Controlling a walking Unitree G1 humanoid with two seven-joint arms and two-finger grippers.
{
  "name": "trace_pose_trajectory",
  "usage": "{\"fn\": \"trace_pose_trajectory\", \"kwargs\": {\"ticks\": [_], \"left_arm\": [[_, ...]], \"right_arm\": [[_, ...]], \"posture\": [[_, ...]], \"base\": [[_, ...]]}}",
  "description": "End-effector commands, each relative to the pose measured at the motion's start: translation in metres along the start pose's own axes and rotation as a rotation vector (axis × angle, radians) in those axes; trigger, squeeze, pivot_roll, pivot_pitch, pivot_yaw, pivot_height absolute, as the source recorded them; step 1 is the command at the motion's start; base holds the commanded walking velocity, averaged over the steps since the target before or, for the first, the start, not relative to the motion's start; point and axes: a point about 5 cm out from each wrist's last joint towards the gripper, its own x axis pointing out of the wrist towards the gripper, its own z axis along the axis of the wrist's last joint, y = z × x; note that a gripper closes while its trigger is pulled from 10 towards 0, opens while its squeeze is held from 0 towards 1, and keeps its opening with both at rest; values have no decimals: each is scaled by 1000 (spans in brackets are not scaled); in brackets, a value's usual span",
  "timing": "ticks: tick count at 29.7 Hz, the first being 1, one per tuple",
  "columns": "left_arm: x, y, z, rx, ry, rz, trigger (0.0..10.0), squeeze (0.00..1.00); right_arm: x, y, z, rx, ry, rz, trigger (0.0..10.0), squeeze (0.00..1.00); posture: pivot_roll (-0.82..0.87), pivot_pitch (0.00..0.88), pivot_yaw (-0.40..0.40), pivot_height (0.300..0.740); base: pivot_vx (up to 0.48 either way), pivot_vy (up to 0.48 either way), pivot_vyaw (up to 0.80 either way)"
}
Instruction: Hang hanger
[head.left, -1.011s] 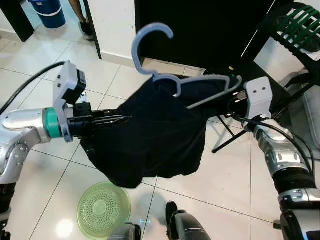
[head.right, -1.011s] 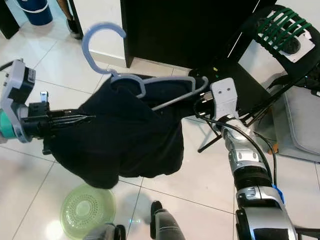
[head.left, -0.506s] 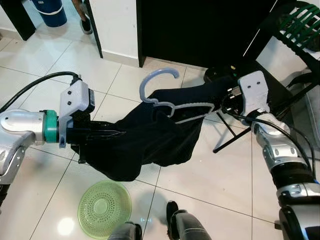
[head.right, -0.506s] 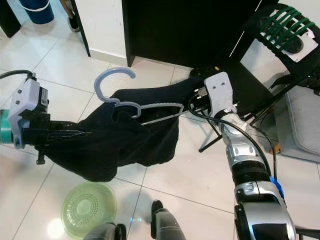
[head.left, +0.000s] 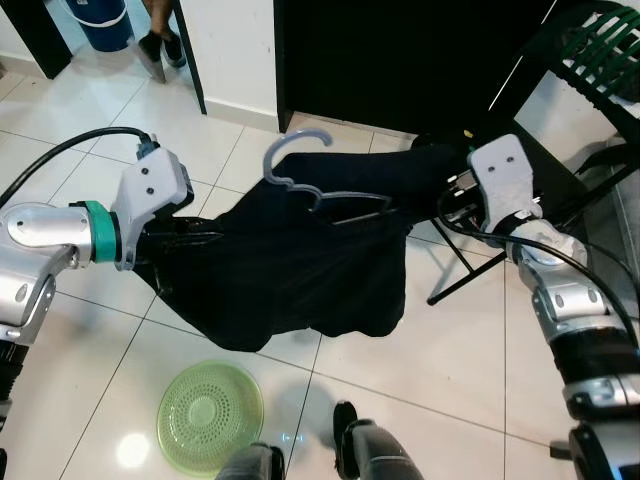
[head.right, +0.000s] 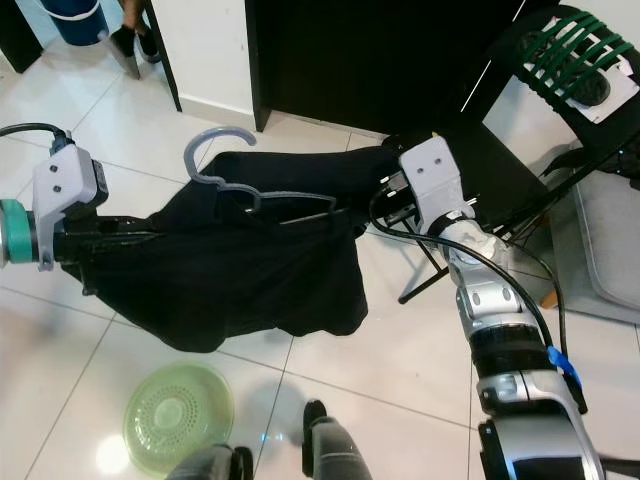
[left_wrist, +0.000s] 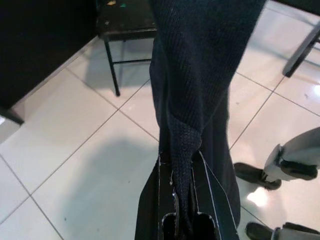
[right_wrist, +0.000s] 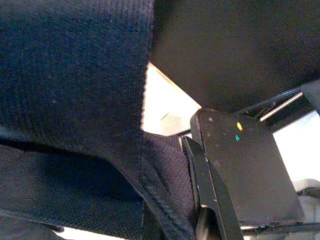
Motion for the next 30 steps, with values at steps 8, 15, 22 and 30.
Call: {"fn": "trace_pose_trajectory", "kwargs": {"ticks": [8,15,22,30], "left_arm": [[30,-4,-5,-46,-39,134,10000,0],[44,13,22,-88,-236,337,10000,0],[19,48,46,-61,-339,566,10000,0],[-2,58,57,21,-350,502,10000,0]], "right_arm": [[10,85,90,291,-363,313,10000,0],[5,137,100,322,-389,513,10000,0],[-8,142,69,262,-304,571,10000,0],[-13,126,29,180,-176,509,10000,0]], "posture": [[-17,152,47,740],[-3,138,32,740],[-10,116,27,740],[-2,107,39,740]], "base": [[0,0,0],[0,0,0],[0,0,0],[0,0,0]]}}
